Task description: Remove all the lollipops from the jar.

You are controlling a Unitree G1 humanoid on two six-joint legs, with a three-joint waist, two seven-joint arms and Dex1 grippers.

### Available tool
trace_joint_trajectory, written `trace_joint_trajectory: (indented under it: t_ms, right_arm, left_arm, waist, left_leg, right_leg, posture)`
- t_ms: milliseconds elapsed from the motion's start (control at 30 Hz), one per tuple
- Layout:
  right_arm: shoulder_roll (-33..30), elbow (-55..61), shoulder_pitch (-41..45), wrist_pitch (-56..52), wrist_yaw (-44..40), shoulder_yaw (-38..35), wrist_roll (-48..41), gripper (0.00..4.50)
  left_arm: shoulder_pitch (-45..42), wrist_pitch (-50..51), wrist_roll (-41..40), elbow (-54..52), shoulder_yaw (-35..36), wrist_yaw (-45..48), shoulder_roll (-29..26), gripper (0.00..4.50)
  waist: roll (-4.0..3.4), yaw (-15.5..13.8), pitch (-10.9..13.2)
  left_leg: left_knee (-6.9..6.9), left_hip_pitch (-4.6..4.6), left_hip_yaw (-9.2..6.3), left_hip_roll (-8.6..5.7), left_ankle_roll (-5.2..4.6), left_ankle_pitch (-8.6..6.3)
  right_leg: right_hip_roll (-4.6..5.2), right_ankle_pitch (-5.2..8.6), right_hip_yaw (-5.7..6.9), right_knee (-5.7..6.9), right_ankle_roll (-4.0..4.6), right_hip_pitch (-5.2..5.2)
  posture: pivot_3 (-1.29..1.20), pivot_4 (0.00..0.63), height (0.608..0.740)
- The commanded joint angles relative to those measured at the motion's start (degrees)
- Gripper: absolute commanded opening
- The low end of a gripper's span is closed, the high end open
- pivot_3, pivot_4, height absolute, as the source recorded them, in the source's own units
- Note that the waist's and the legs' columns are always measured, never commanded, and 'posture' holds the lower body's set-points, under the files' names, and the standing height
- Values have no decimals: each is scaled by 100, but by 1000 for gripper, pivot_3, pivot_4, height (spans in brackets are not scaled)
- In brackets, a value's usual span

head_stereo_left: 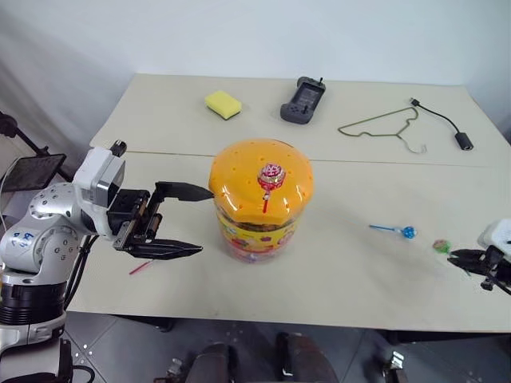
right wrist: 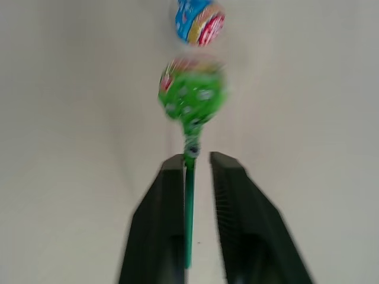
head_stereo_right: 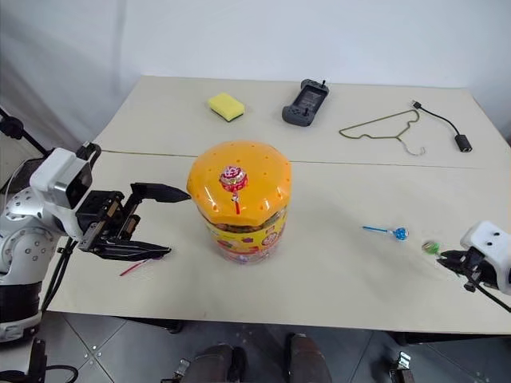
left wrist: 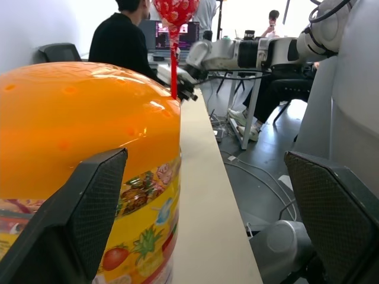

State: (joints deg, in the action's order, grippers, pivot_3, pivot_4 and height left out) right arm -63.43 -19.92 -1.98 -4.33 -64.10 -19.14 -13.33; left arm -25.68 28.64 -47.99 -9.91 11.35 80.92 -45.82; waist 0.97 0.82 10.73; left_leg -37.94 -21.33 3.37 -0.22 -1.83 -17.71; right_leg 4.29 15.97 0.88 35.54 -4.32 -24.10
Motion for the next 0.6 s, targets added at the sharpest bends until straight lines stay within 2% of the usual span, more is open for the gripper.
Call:
trace_joint_trajectory:
  t_ms: [33, 167, 267, 367, 467, 600]
  right_arm:
    - [35, 56, 146, 203, -132, -156, -155, 2068]
    - [309, 690, 415, 75, -579, -435, -1027, 3284]
    - [533, 1831, 660, -597, -785, -566, -2071, 3284]
    - [826, 3357, 1168, -1452, -417, -313, -3292, 3284]
    - [1044, 4093, 1543, -1820, -195, -44, -3733, 3284]
    - [1262, 4836, 2443, -2471, -32, 710, -4402, 3284]
  left_arm:
    - [90, -50, -75, -177, 270, -18, -127, 4500]
    - [205, 184, -337, -168, 613, -247, -151, 4500]
    - [326, 588, -774, 6, 1047, -581, -110, 4500]
    - [560, 1078, -1318, 160, 1490, -911, -44, 4500]
    - [697, 1322, -1617, 139, 1676, -1182, 45, 4500]
    - [1223, 1118, -1496, 58, 1826, -1240, 277, 4500]
  waist:
    - [0, 5, 0]
    - [0, 22, 0]
    - [-1, 74, 1]
    - [-6, 100, 3]
    - [-5, 67, 4]
    - [-4, 1, 6]
  left_leg:
    - [0, 0, 0, 1, 1, 0]
    - [1, 1, -4, 4, 2, -1]
    - [1, 1, -7, 6, 3, -1]
    - [6, 7, -13, 12, 8, -3]
    - [7, 6, -29, 15, 17, -4]
    - [8, -7, -41, 6, 16, -11]
  right_leg:
    - [0, 0, 1, 0, 0, 0]
    - [0, 1, 4, 0, 2, 0]
    - [0, 1, 4, 3, 1, 0]
    - [-1, 1, 8, 11, 1, 0]
    - [-1, 1, 21, 12, 1, -2]
    - [12, 3, 30, -5, 6, -2]
  posture:
    - [0, 150, 740]
    - [0, 150, 740]
    - [0, 150, 740]
    - [0, 150, 740]
    - [0, 150, 740]
    - [0, 150, 740]
